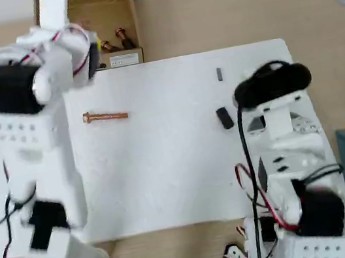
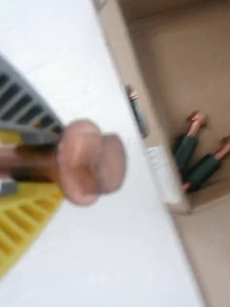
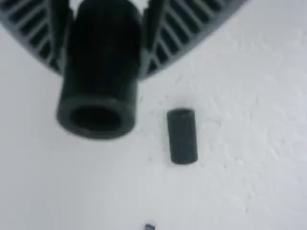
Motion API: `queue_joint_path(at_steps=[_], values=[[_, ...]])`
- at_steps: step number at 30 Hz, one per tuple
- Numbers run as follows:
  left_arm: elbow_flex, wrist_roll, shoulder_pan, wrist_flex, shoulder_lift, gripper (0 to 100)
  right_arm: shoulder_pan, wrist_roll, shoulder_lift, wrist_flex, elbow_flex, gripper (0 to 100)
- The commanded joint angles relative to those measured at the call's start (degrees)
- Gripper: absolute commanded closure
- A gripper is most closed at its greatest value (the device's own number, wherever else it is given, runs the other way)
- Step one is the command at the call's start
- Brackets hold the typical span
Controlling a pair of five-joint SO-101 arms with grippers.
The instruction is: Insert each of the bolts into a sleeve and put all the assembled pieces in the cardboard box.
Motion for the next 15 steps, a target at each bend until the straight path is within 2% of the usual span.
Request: queue_joint_path(at_steps=[1,5,12,15], values=[[10.2,0.35,0.35,0.26,-12.53,100,0.4,-0.7,-4.09,-0.26,1.71,98.9],[21.1,3.87,0.35,0.26,-21.93,100,0.31,-0.7,-9.36,-0.35,5.23,98.9],[39.47,9.05,0.26,-0.09,-36.88,100,-6.37,-0.79,-19.56,-1.49,12.88,98.9],[47.65,11.16,-0.09,-2.9,-42.77,100,-8.75,-0.79,-24.31,-3.96,16.92,98.9]])
